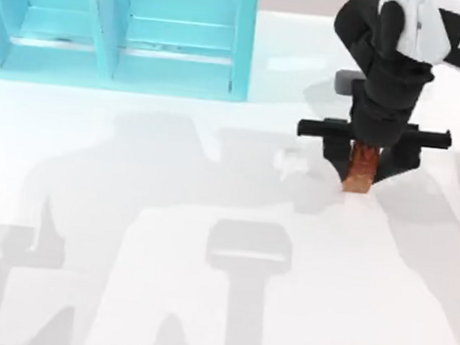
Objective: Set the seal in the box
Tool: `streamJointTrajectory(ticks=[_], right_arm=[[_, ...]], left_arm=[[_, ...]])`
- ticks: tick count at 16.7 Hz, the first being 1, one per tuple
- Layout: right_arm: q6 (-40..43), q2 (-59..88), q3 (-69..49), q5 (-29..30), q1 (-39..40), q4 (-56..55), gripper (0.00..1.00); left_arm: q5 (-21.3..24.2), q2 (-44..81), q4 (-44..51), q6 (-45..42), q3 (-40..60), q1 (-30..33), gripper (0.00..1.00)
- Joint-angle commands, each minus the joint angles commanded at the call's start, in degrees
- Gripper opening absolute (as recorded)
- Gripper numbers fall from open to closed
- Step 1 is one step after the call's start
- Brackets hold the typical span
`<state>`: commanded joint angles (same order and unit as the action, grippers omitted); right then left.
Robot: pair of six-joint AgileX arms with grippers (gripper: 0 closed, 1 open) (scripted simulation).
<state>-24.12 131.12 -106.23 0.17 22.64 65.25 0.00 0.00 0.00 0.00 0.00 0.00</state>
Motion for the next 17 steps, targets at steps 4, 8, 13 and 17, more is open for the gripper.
streamJointTrajectory(ticks=[4, 8, 13, 17], right_arm=[[0.11, -1.58, -8.08, 0.03, -0.05, 9.88, 0.0], [0.23, -2.53, -11.96, 0.08, -0.08, 14.27, 0.0], [0.93, -2.64, -11.45, 0.02, -0.79, 14.16, 0.0], [9.43, -6.47, -7.52, -0.12, -9.34, 14.21, 0.0]], left_arm=[[0.0, 0.0, 0.0, 0.0, 0.0, 0.0, 1.0], [0.0, 0.0, 0.0, 0.0, 0.0, 0.0, 1.0], [0.0, 0.0, 0.0, 0.0, 0.0, 0.0, 1.0], [0.0, 0.0, 0.0, 0.0, 0.0, 0.0, 1.0]])
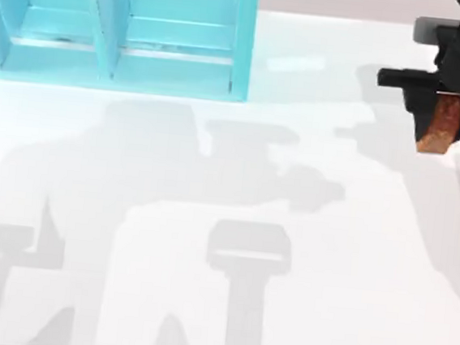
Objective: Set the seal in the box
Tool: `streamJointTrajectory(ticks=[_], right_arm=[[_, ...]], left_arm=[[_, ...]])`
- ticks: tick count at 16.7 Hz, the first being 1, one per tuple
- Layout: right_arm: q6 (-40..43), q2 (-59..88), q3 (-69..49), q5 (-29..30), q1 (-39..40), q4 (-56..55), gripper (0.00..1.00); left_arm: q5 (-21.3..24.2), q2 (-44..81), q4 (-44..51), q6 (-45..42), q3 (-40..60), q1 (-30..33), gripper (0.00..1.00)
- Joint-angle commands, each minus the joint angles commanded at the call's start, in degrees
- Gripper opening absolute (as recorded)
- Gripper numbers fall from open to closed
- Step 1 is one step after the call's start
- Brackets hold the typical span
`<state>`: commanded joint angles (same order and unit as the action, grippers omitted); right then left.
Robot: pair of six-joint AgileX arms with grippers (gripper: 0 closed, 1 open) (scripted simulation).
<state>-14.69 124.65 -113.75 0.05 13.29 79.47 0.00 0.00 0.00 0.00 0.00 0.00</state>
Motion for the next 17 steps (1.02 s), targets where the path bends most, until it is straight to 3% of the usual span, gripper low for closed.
streamJointTrajectory(ticks=[9, 12, 17], right_arm=[[34.57, -15.23, 16.28, 0.12, -33.99, -0.55, 0.0], [39.27, -18.43, 19.15, -0.03, -38.7, -1.07, 0.0], [39.46, -18.43, 19.2, 0.01, -38.82, -1.04, 0.0]], left_arm=[[0.0, 0.0, 0.0, 0.0, 0.0, 0.0, 1.0], [0.0, 0.0, 0.0, 0.0, 0.0, 0.0, 1.0], [0.0, 0.0, 0.0, 0.0, 0.0, 0.0, 1.0]])
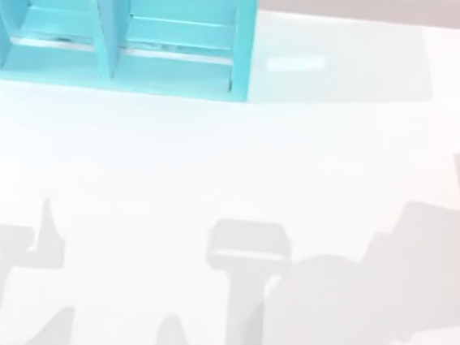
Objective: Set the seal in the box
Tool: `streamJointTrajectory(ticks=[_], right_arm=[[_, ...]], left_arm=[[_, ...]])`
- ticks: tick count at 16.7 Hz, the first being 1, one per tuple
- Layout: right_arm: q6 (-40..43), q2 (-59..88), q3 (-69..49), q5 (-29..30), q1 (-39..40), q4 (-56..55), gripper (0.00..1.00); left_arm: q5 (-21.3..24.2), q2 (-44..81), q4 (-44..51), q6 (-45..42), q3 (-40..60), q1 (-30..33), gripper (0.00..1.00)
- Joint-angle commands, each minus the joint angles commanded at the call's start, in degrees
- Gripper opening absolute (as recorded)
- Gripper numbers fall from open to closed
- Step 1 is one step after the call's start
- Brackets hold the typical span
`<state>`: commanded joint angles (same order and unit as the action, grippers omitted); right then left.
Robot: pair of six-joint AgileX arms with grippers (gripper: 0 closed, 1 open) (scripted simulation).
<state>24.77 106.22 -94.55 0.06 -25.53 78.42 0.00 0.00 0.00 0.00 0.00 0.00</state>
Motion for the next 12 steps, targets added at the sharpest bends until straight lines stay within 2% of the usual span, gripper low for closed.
streamJointTrajectory(ticks=[12], right_arm=[[-0.09, 0.94, 13.43, -0.05, 0.0, -14.52, 0.0]], left_arm=[[0.0, 0.0, 0.0, 0.0, 0.0, 0.0, 1.0]])
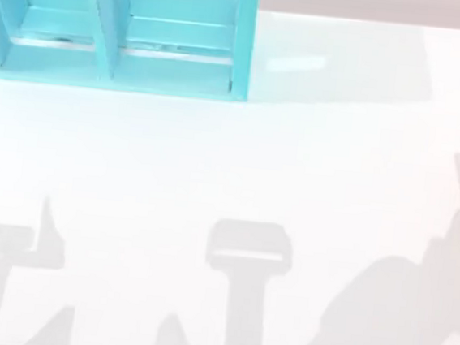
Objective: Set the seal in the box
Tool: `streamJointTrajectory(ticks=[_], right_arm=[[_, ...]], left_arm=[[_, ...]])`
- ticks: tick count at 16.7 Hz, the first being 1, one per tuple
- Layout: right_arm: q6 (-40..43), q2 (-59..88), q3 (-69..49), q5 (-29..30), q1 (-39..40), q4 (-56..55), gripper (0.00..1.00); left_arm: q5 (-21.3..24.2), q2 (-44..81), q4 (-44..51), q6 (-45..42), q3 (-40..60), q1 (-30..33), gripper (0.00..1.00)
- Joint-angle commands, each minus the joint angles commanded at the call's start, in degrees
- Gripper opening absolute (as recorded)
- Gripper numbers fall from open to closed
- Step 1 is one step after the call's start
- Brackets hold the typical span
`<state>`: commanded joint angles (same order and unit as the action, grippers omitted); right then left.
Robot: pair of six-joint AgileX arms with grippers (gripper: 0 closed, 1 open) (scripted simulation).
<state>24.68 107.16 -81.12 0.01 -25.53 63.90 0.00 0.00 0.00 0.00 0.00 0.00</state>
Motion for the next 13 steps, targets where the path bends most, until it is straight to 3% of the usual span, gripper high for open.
streamJointTrajectory(ticks=[2, 13], right_arm=[[0.0, 0.0, 0.0, 0.0, 0.0, 0.0, 0.0], [0.0, 0.0, 0.0, 0.0, 0.0, 0.0, 0.83]], left_arm=[[0.0, 0.0, 0.0, 0.0, 0.0, 0.0, 1.0], [0.0, 0.0, 0.0, 0.0, 0.0, 0.0, 1.0]])
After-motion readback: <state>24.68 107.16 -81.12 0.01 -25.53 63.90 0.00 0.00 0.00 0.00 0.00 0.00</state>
